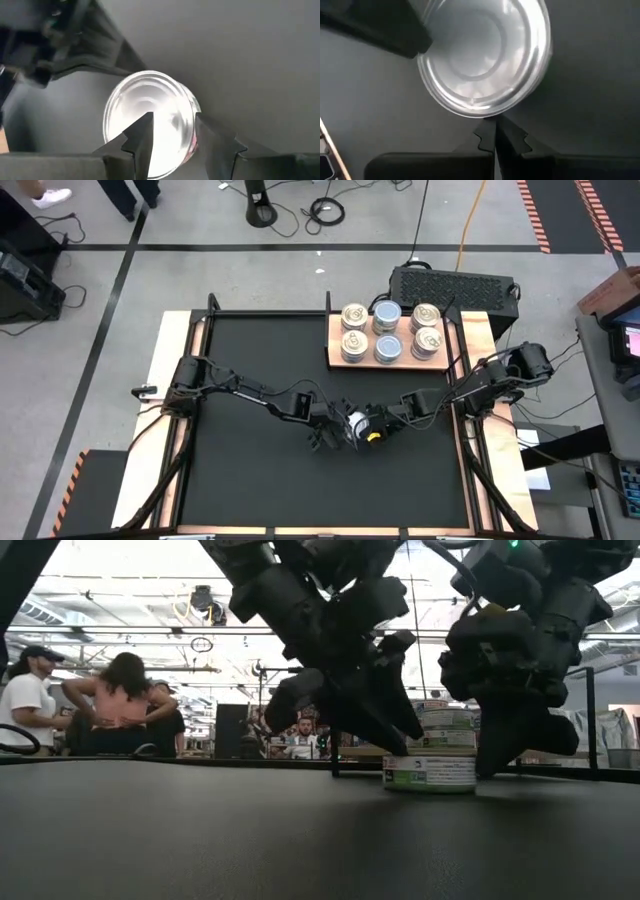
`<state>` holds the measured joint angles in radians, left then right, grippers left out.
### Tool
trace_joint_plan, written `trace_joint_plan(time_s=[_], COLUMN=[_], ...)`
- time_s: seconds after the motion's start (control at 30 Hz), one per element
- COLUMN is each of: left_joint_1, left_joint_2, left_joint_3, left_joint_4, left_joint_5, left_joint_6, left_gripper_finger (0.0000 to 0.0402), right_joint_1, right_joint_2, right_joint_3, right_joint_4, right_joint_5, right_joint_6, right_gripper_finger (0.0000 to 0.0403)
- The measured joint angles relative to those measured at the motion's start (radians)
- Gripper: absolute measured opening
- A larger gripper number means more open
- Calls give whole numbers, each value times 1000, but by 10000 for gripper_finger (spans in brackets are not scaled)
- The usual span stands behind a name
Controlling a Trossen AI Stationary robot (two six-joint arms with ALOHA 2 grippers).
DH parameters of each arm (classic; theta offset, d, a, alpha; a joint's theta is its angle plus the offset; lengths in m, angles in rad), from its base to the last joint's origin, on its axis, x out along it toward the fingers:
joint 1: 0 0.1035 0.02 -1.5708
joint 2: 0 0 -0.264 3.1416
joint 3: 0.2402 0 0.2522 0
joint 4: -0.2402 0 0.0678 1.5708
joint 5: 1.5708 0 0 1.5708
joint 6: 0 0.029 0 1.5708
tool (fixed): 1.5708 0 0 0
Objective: Stack canned seafood by type on shelf
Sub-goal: Stack the green tuna can on top of the other green tuna can on the shelf
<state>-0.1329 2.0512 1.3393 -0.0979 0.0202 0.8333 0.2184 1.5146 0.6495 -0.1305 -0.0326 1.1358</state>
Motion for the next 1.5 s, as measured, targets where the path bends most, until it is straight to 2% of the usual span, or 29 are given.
trace_joint_plan(time_s=[0.2,0.53,0.8,1.07,1.5], left_joint_1=[0,11,11,10,-3], left_joint_2=[7,7,6,2,-19], left_joint_3=[0,0,0,3,34], left_joint_4=[-59,-72,-82,-98,-92], left_joint_5=[-5,-19,-21,-20,-61], left_joint_6=[92,92,92,91,62], left_gripper_finger=[146,142,84,8,1], right_joint_1=[-22,-27,-9,14,78], right_joint_2=[0,-1,-45,-155,-443], right_joint_3=[0,0,0,0,0], right_joint_4=[-1,-7,-85,-248,-473], right_joint_5=[1,0,8,27,188], right_joint_6=[-4,-27,-48,-23,84], right_gripper_finger=[0,0,0,0,0])
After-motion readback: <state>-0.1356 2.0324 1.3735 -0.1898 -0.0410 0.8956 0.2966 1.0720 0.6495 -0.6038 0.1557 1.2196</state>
